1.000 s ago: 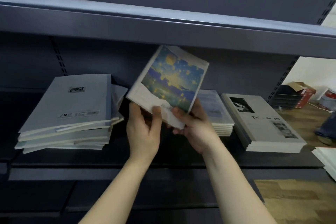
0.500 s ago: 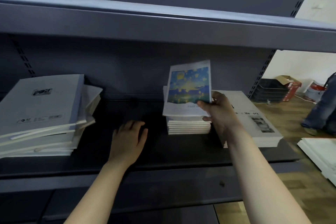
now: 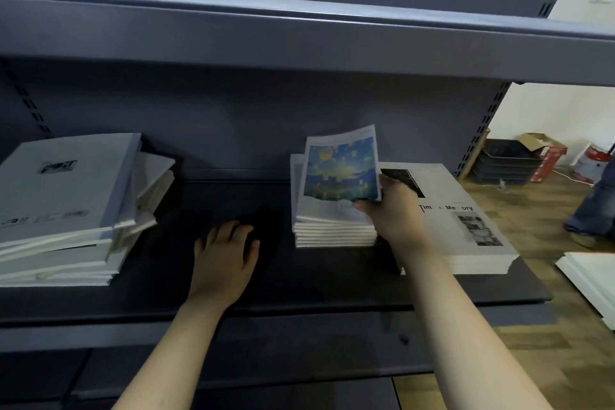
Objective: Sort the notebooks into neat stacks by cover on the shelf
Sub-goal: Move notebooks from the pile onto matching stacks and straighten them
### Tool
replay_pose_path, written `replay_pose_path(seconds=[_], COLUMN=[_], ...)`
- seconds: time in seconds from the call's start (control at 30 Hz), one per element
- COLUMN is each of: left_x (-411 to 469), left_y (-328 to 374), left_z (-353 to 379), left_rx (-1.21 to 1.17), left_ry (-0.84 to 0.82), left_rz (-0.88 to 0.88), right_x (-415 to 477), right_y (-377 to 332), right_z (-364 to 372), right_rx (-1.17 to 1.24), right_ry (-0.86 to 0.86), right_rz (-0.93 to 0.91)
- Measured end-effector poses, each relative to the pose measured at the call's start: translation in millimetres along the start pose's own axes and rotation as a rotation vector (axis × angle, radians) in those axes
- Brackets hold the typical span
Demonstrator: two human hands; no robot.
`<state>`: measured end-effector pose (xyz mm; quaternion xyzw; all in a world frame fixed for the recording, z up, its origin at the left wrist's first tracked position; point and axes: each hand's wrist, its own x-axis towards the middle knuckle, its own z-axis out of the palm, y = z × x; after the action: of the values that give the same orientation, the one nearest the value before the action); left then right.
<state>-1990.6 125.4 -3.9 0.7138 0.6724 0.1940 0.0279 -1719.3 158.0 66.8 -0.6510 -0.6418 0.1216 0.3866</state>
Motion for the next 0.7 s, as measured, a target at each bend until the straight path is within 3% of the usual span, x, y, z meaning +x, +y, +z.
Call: replay_pose_path(seconds=[0.23, 0.7], left_x=[-0.9, -4.6], left_y=[0.8, 3.5], left_z=[-0.5, 0.9], left_rx=[-0.041, 0.016], left_ry=[0.019, -0.011], left_rz=[-0.016, -0.025], right_x=[3.3, 3.9], right_y=[5.2, 13.5], right_z=[4.5, 9.4], right_rx=[-0.069, -0.147], right_ry=[0.086, 0.047], right_rz=[-0.027, -0.089])
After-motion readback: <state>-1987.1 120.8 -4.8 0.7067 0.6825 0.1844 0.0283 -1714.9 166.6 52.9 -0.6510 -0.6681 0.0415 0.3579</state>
